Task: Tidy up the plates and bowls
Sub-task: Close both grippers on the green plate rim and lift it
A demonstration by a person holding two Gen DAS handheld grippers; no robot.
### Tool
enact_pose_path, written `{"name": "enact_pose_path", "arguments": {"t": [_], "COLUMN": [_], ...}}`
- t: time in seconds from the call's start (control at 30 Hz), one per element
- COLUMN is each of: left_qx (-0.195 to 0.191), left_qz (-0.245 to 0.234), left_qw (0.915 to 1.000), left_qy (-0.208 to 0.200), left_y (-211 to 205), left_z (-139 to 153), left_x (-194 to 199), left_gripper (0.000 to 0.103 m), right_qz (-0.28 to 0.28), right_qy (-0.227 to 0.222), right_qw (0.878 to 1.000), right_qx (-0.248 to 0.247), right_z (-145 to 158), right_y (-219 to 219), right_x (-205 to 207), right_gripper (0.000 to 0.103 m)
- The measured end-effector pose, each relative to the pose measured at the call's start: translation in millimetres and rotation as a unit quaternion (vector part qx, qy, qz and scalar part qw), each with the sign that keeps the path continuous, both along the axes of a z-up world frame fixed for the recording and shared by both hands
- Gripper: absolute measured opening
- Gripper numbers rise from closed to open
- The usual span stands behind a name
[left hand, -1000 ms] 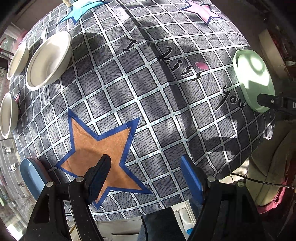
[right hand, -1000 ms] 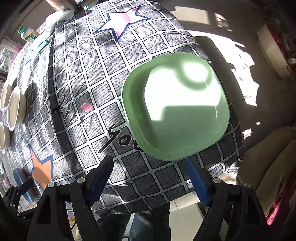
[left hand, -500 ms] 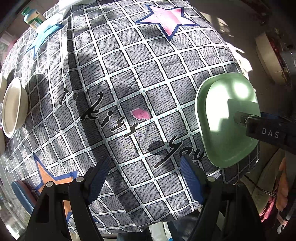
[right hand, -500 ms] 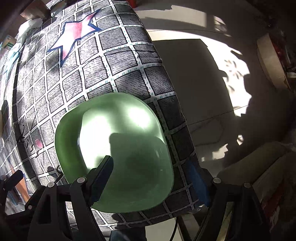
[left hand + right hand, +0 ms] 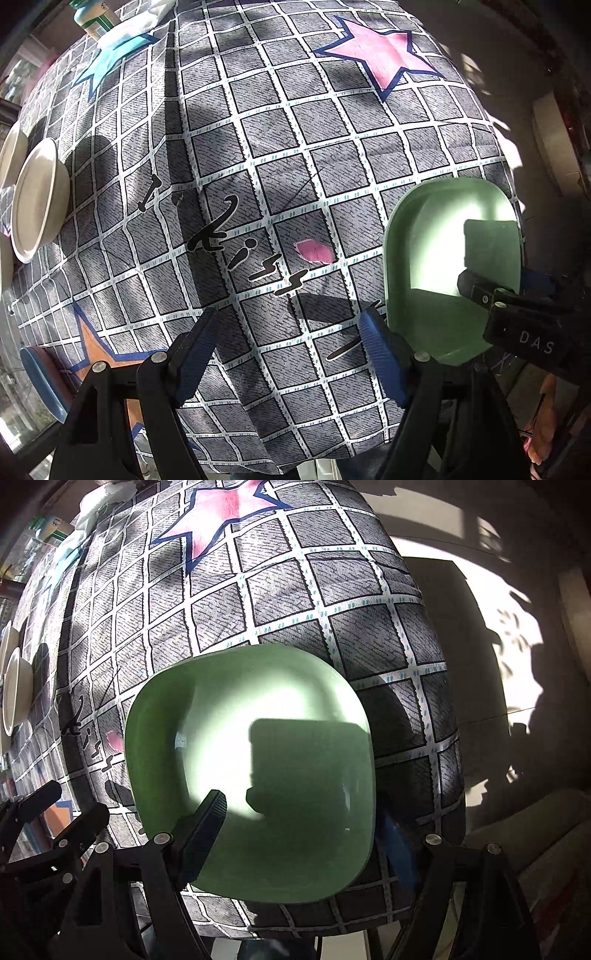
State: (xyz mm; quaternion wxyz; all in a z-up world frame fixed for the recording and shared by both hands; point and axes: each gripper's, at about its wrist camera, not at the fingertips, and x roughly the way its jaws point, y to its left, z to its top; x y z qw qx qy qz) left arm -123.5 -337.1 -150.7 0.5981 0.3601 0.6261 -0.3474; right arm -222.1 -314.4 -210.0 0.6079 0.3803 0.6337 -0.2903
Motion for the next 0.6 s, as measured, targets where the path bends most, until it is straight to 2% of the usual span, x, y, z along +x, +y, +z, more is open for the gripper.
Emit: {"name": "enact_pose_path", "arguments": {"t": [0.17, 0.3, 0.4, 0.47, 0.5, 0.6], "left_qx": [-0.006, 0.007, 0.018, 0.012, 0.010, 0.004], "left_qz": [-0.024, -0.038, -0.038, -0.032, -0.033, -0.052], "left_qw": [0.9997, 0.9993, 0.9991, 0.9993, 0.9993, 0.9985], "left_qy": [0.000, -0.002, 0.006, 0.014, 0.013, 0.015], "left_y": [-16, -30, -38, -36, -35, -28], "left_z": [-9, -26, -39, -42, -42, -35], "left_x": [-18, -25, -29, -31, -31, -28], "left_gripper": [0.080, 0.080, 0.080, 0.074, 0.072, 0.054], "right_qz": [0.005, 0.018, 0.033, 0.045, 0.051, 0.069], "right_qy": [0.013, 0.023, 0.040, 0.032, 0.026, 0.029], "right_qw": [1.000, 0.999, 0.998, 0.998, 0.998, 0.997], "right_qx": [-0.008, -0.012, -0.024, -0.022, -0.016, -0.017], "right_z": [2, -2, -6, -3, 0, 2], "right_y": [-9, -14, -15, -12, -9, 0], "right_x": [-16, -23, -22, -19, -16, -7], "right_gripper": [0.081, 0.079, 0.067, 0.042, 0.036, 0.033]}}
